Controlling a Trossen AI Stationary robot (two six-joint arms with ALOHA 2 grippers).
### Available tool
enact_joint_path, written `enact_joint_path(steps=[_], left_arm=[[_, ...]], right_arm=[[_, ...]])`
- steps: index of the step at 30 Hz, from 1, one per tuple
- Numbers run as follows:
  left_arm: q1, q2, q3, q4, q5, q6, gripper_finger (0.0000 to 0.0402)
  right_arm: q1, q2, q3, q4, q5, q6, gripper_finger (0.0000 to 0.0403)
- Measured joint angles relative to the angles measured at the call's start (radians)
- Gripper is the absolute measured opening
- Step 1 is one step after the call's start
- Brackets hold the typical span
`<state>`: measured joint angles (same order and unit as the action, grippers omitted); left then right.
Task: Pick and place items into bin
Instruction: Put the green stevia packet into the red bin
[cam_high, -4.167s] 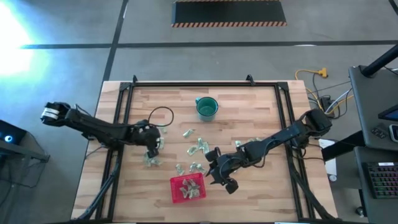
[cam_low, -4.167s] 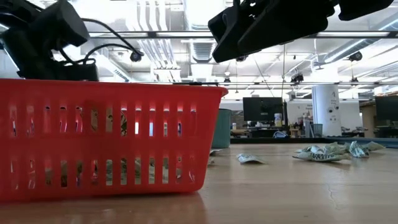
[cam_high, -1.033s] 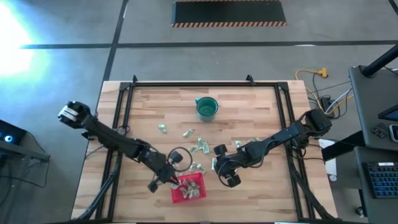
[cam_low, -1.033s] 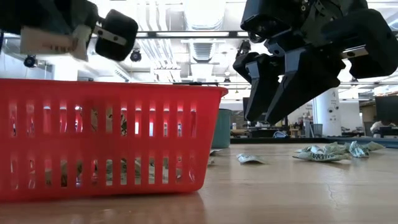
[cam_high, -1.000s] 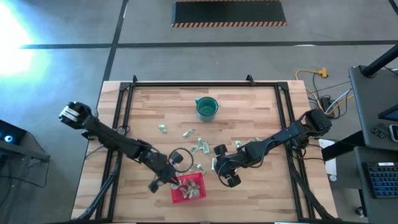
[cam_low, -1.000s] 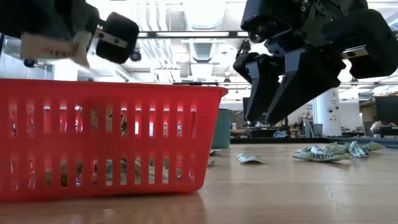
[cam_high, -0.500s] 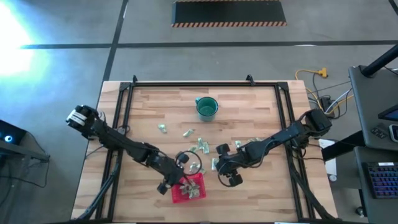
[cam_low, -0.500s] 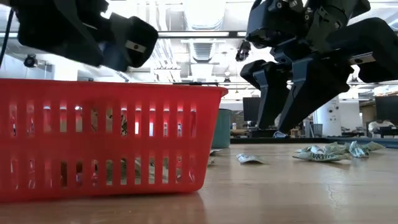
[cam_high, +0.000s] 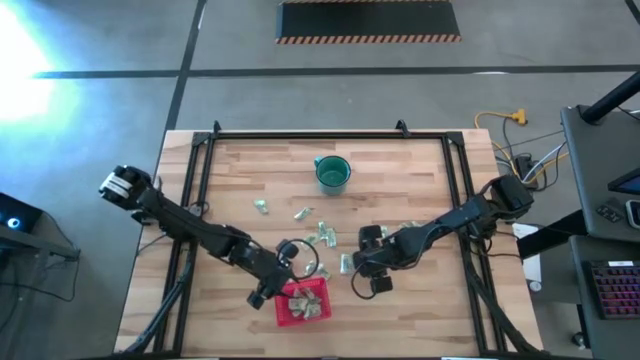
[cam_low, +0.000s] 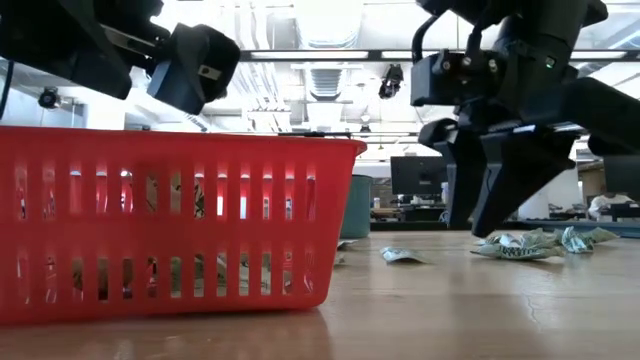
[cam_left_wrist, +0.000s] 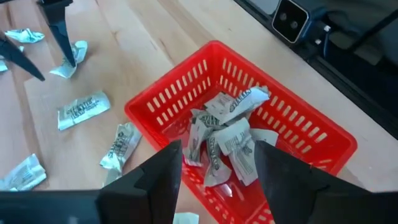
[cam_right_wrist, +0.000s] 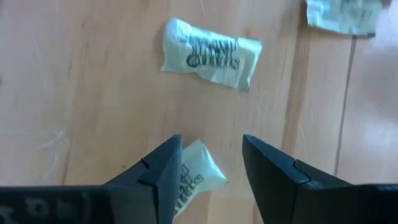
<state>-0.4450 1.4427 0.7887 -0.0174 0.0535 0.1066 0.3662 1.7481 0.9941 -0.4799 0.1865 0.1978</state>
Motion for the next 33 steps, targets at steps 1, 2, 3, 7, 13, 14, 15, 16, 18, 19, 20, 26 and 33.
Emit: enact_joint_path(steps=[1, 2, 3, 7, 13, 14, 15, 16, 18, 19, 20, 26, 33], left_arm=[[0.000, 0.000, 0.000, 0.000, 0.000, -0.008, 0.0185], [0.000, -0.002, -0.001, -0.001, -0.002, -0.020, 0.0185], [0.000, -0.005, -0.003, -0.007, -0.002, -0.026, 0.0185], [0.000, -0.006, -0.004, -0.034, -0.002, -0.050, 0.0185], [0.000, -0.014, -0.004, -0.029, -0.002, -0.050, 0.0185], [0.000, -0.015, -0.004, -0.031, -0.002, -0.050, 0.0185], [0.000, -0.016, -0.004, -0.032, -0.002, -0.050, 0.0185], [0.000, -0.017, -0.004, -0.030, -0.002, -0.050, 0.0185], [0.000, -0.017, -0.004, -0.030, -0.002, -0.051, 0.0185], [0.000, -0.017, -0.004, -0.030, -0.002, -0.051, 0.0185], [0.000, -0.017, -0.004, -0.030, -0.002, -0.051, 0.0185], [0.000, -0.017, -0.004, -0.036, -0.001, -0.051, 0.0185], [0.000, -0.017, -0.004, -0.037, -0.001, -0.051, 0.0185]], right_arm=[[0.000, 0.000, -0.002, 0.001, 0.000, 0.006, 0.0160], [0.000, 0.000, -0.005, 0.001, 0.000, 0.010, 0.0160], [0.000, 0.000, -0.007, 0.001, 0.000, 0.012, 0.0160], [0.000, 0.000, -0.028, 0.005, -0.001, 0.046, 0.0160], [0.000, 0.001, -0.061, 0.023, -0.001, 0.065, 0.0160], [0.000, 0.001, -0.063, 0.024, -0.001, 0.065, 0.0159], [-0.001, 0.001, -0.063, 0.025, -0.001, 0.065, 0.0159], [-0.001, 0.001, -0.063, 0.025, -0.001, 0.063, 0.0157], [-0.001, 0.001, -0.063, 0.026, -0.002, 0.051, 0.0148], [-0.001, 0.001, -0.063, 0.026, -0.003, 0.044, 0.0142], [-0.001, 0.001, -0.063, 0.026, -0.004, 0.037, 0.0134], [-0.001, 0.001, -0.063, 0.023, -0.015, 0.013, 0.0062], [-0.001, 0.000, -0.062, 0.023, -0.028, -0.006, 0.0010]])
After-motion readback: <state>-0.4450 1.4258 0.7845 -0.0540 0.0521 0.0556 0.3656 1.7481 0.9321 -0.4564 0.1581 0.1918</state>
